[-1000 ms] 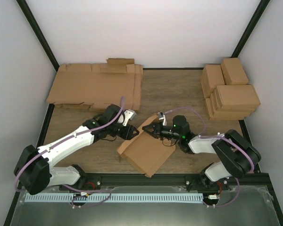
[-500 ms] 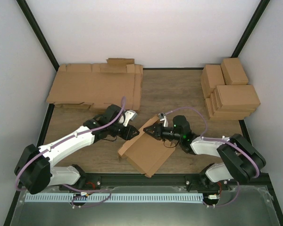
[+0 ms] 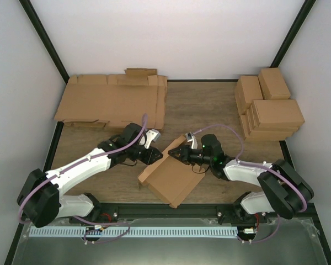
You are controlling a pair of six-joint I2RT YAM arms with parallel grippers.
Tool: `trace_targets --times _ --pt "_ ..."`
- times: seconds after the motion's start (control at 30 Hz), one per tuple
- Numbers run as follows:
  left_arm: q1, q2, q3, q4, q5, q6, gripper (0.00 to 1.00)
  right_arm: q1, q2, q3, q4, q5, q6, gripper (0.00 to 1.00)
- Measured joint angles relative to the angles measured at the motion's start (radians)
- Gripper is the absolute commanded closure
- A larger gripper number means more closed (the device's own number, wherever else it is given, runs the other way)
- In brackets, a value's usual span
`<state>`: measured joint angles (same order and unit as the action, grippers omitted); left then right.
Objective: Fold the paper box
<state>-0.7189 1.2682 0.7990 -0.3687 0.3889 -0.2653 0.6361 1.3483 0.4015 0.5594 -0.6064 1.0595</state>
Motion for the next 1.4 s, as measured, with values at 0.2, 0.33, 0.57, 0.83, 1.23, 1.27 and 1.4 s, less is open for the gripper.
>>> trace_targets --times 0.2,0.33,0.57,0.83,1.23,1.27,1.4 --pt "0.0 0.005 -0.002 0.009 -0.005 0.0 0.77 0.0 -0.021 0.019 -0.086 0.025 -0.042 0.58" --pt "0.0 0.005 -0.003 0.018 -0.013 0.0 0.77 0.0 -0.041 0.033 -0.148 0.044 -0.075 0.5" --pt "0.0 0.005 -0.004 0.024 -0.027 0.0 0.77 0.0 -0.069 0.057 -0.241 0.073 -0.124 0.38" --pt "0.0 0.006 -0.004 0.028 -0.036 0.0 0.77 0.0 -0.093 0.104 -0.332 0.099 -0.196 0.27" --pt "0.0 0.01 -0.003 0.034 -0.036 -0.002 0.77 0.0 -0.172 0.227 -0.561 0.29 -0.366 0.36" --pt "0.0 0.01 -0.003 0.034 -0.036 -0.002 0.77 0.0 -0.176 0.238 -0.58 0.312 -0.383 0.36" --pt "0.0 0.01 -0.003 0.034 -0.037 -0.004 0.77 0.0 -0.231 0.241 -0.626 0.375 -0.433 0.37"
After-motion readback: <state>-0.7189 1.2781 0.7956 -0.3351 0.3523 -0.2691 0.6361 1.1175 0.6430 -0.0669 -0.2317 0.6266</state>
